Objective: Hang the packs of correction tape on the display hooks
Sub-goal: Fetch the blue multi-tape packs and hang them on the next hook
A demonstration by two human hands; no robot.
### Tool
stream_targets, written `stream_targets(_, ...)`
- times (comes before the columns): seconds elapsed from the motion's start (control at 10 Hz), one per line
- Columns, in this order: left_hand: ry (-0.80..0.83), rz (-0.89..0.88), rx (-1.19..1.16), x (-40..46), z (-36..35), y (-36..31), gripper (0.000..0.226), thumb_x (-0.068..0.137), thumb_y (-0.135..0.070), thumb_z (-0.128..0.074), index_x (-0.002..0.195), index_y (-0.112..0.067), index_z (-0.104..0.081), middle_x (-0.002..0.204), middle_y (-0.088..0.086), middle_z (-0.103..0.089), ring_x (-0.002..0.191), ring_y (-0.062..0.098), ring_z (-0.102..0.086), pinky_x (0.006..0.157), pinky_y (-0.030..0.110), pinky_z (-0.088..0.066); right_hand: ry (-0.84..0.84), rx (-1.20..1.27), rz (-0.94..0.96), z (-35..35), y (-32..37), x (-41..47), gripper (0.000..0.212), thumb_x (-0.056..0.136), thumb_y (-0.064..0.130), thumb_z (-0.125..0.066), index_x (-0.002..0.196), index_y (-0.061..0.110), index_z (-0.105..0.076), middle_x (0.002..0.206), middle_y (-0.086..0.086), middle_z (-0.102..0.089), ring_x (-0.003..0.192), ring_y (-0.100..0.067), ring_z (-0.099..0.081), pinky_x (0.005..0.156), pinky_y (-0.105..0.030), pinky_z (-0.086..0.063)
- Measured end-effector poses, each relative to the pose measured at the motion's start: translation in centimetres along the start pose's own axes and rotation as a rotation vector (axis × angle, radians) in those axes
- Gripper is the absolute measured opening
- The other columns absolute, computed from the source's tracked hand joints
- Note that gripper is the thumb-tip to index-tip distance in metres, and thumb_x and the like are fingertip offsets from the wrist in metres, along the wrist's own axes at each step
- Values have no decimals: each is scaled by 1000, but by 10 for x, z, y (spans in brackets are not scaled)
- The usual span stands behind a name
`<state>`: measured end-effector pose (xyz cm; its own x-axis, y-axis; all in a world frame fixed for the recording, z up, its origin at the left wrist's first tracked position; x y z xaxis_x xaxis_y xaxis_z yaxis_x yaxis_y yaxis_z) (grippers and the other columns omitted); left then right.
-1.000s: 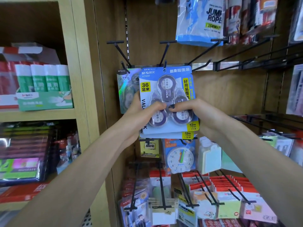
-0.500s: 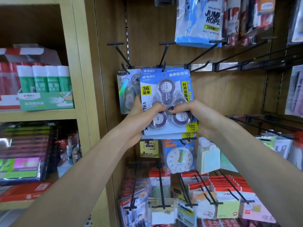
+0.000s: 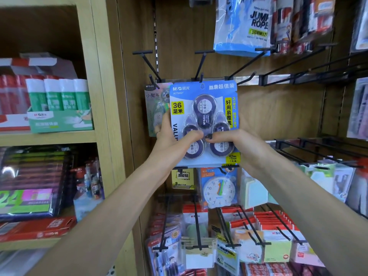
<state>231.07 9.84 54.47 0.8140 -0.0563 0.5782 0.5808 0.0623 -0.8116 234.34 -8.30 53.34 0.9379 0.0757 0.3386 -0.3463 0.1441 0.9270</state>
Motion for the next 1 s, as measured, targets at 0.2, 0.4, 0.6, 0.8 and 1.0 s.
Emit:
stream_targets(0.2,88,-61,-33,-13,-1,9,78,93,-18,-76,151,-46,-31,134,-18,-67,120,2,-67,102,34,-57,14,-240,-1,-6,0,-9,28,96,6,-69,109,30,-59,111,6,-73,118,-22,-71,89,-18,-54)
stream_targets(0.4,97,-72,16,-18,-1,17,75,94,-10,-73,143,-50,-33,132,-20,-66,115,-5,-67,93,17,-57,298,-223,15,-10,-22,-43,107,52,100,-61,120,19,-47,142,-10,-64,137,-29,-58,113,-38,-45)
stream_targets(0.6,82,-47,71,-19,0,24,65,91,-11,-77,144,-30,-44,131,-14,-70,119,3,-68,107,37,-54,87,-20,237,-7,9,-62,85,81,-6,-79,147,33,-42,128,6,-74,118,-16,-72,110,-47,-51)
stream_targets(0.8,80,-60,41,-16,0,16,71,88,0,-77,143,-30,-45,126,-16,-72,115,1,-69,96,24,-58,37,11,255,-6,14,-59,89,77,-4,-81,149,30,-42,126,4,-75,115,-17,-74,106,-49,-55)
stream_targets(1.0,43,-103,14,-10,3,6,73,83,0,-81,136,-36,-46,132,-11,-69,122,8,-67,103,39,-57,63,38,286,-7,26,-55,92,79,-8,-78,150,34,-38,129,4,-74,117,-18,-73,103,-45,-56)
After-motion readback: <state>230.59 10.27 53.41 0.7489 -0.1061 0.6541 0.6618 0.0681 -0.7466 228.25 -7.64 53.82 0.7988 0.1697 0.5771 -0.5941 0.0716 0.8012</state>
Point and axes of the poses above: each hand's wrist, its own x-axis towards the middle knuckle, its own z-axis out of the back of the hand, y = z × x, the point moved 6 cm from there along x, towards the middle knuckle
